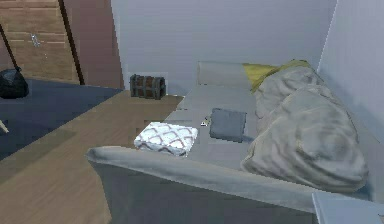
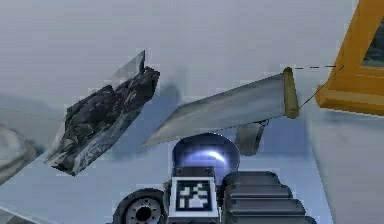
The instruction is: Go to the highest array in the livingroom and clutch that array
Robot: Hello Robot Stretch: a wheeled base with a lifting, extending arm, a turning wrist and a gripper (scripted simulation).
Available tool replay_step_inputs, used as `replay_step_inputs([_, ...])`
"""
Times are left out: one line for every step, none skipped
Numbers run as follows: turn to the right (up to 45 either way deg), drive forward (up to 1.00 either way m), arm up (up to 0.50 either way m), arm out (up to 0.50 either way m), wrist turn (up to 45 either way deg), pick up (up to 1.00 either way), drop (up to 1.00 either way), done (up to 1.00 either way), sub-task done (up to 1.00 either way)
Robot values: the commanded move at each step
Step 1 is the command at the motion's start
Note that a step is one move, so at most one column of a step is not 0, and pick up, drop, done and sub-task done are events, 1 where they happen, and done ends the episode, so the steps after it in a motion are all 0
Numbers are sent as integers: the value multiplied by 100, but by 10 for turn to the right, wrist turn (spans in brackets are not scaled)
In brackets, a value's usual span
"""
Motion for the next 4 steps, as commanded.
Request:
replay_step_inputs([0,0,0,14,0,0,0,0,0])
replay_step_inputs([0,0,0,0,450,0,0,0,0])
replay_step_inputs([0,0,0,0,450,0,0,0,0])
replay_step_inputs([0,0,0,0,450,0,0,0,0])
